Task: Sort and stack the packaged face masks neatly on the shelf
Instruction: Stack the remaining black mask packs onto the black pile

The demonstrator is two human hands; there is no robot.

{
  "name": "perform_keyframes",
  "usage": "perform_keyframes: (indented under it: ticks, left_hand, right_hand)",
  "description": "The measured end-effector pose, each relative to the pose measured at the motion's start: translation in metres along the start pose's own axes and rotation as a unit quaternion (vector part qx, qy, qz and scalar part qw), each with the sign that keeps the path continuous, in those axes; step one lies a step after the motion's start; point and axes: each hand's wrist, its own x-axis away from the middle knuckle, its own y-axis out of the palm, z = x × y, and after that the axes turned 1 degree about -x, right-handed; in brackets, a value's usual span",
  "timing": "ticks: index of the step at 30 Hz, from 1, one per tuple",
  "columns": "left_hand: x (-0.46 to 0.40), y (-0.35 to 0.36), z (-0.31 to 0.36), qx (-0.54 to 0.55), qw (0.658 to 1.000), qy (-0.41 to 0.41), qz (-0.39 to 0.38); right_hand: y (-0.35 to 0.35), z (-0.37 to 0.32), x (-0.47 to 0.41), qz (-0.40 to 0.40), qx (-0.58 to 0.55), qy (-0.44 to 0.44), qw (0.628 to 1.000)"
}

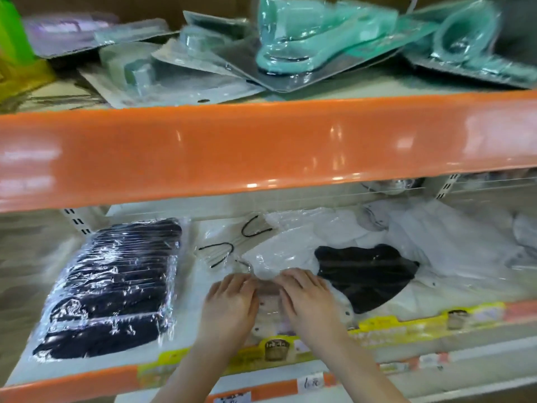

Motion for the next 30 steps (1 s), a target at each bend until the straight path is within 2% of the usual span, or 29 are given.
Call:
perform_keyframes:
  ticks: [8,15,23,26,30]
  left_hand:
    - [-0.026,0.032,0.072,0.032,0.998,0.060,0.001]
    - [-0.046,0.052,0.118,0.034,0.997,0.067,-0.011]
    - [-0.050,0.069,0.138,0.017,0.999,0.031,-0.031]
    - [-0.049,0.071,0.137,0.018,0.999,0.024,-0.025]
    - [-0.048,0.074,0.136,0.018,0.999,0.019,-0.026]
  right_hand:
    - [-0.032,0.070,0.018,-0.003,-0.004,0.038,0.999]
    - [-0.056,0.121,0.029,-0.003,0.025,0.062,0.998]
    - [-0.063,0.163,0.043,-0.146,0.003,0.107,0.984]
    - [-0.059,0.166,0.045,-0.128,0.023,0.099,0.987]
    - [-0.051,0.161,0.044,-0.056,0.026,0.106,0.992]
